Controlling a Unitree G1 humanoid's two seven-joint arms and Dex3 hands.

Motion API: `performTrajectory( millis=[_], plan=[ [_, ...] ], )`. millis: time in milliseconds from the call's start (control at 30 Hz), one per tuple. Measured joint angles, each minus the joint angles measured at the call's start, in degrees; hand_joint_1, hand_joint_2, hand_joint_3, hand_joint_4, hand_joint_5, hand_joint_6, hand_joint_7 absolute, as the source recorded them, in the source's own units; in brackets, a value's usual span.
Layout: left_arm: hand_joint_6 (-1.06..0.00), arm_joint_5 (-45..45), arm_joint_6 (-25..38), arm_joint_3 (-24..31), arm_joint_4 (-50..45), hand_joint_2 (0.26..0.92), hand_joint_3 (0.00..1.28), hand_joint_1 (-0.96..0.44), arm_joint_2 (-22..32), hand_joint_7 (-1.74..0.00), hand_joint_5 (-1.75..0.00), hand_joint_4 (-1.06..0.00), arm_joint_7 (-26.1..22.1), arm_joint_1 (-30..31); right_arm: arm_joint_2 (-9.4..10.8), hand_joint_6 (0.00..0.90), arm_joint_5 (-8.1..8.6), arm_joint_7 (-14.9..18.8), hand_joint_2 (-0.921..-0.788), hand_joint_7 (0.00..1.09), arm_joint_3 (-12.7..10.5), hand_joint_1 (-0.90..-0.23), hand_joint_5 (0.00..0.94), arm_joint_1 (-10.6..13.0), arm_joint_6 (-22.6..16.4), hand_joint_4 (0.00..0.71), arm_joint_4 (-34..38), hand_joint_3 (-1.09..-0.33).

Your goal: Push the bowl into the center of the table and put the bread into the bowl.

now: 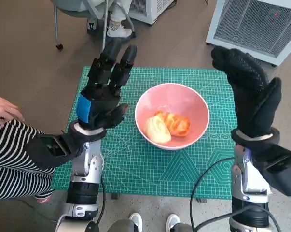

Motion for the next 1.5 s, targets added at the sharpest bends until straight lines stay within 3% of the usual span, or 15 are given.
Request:
performTrajectory(
  millis=[133, 400, 733, 1500],
  plan=[
    [-0.11, -0.16, 0.0, 0.07, 0.05, 0.921, 0.27, -0.64, 0.01, -0.19, 0.0, -0.11, -0.25, 0.0, 0.0, 0.063, 0.0, 0.15, -0.921, 0.4, -0.01, -0.685, 0.003, -0.01, -0.44, 0.157, 0.32, -0.68],
    [-0.14, -0.34, 0.0, 0.32, 0.35, 0.921, 0.16, -0.42, -0.05, -0.18, -0.01, -0.14, 0.03, 0.0, 0.0, 0.063, 0.0, 0.33, -0.921, 0.4, -0.01, -0.685, 0.003, -0.01, -1.54, 0.157, 1.46, -0.679],
    [-0.13, 2.52, -2.04, 0.29, 1.04, 0.921, 0.14, -0.22, -0.23, -0.16, -0.02, -0.18, 2.97, 0.0, -0.01, 0.065, 0.02, 0.67, -0.921, 0.4, -0.01, -0.687, 0.003, -0.02, -2.55, 0.158, 2.42, -0.678],
    [-0.16, 4.59, -3.96, -0.27, 2.28, 0.921, 0.15, -0.19, -0.29, -0.16, -0.01, -0.19, 4.79, 0.01, -0.15, 0.07, 0.36, 1.94, -0.921, 0.4, -0.55, -0.679, 0.002, -0.02, -4.02, 0.159, 4.12, -0.679]
  ],
)
